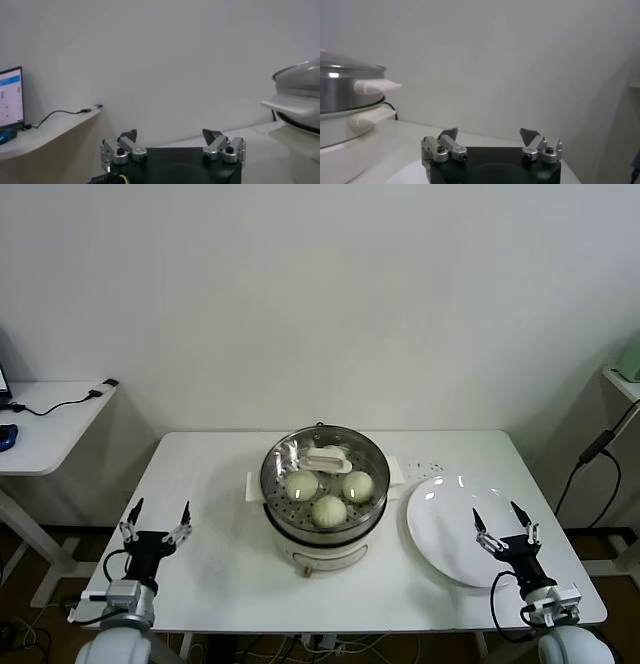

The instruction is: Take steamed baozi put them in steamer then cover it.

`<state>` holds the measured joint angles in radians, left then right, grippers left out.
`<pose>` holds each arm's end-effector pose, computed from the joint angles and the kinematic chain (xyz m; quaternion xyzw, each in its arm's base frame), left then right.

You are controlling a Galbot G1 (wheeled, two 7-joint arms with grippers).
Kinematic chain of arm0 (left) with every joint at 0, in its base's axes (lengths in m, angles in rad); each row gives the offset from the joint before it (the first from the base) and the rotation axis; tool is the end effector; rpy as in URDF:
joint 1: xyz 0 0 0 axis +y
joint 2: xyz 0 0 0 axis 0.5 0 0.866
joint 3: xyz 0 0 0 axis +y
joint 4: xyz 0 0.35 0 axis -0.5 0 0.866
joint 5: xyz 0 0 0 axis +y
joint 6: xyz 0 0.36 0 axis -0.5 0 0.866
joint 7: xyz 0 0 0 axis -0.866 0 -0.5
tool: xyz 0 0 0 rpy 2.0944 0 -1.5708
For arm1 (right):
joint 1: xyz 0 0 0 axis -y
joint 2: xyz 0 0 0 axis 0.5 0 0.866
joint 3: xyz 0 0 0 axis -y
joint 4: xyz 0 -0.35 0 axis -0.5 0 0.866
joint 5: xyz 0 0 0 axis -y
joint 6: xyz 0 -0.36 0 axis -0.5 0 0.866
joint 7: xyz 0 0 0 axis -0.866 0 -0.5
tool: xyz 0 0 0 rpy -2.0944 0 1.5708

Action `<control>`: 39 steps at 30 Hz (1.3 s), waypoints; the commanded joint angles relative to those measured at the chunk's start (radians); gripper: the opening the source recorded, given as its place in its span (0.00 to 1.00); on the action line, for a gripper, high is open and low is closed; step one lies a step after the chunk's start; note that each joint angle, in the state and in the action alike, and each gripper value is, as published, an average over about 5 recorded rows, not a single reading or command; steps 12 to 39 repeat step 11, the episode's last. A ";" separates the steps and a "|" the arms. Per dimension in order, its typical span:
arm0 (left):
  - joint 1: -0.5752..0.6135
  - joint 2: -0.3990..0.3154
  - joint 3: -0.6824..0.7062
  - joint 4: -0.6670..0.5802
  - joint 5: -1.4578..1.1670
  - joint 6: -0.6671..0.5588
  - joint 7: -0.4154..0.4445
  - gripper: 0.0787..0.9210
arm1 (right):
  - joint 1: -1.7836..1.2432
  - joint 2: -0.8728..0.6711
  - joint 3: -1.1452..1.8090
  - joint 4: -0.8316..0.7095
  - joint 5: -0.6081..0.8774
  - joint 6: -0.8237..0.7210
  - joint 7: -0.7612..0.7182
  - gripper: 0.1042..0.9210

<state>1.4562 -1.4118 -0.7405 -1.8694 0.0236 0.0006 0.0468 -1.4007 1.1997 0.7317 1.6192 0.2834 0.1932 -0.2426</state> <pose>0.2171 0.1118 -0.3440 0.0502 -0.9900 -0.1220 0.0501 0.2321 -0.1898 -0.3873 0.0461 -0.9963 0.0655 0.0317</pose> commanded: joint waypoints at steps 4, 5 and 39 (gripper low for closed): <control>0.021 -0.043 -0.057 0.031 -0.038 -0.068 0.057 0.88 | 0.011 -0.012 -0.015 0.006 0.042 -0.013 -0.012 0.88; 0.021 -0.046 -0.057 0.028 -0.036 -0.067 0.059 0.88 | 0.011 -0.011 -0.015 0.004 0.041 -0.012 -0.012 0.88; 0.019 -0.050 -0.058 0.021 -0.027 -0.067 0.064 0.88 | 0.006 -0.007 -0.015 -0.003 0.039 -0.005 -0.012 0.88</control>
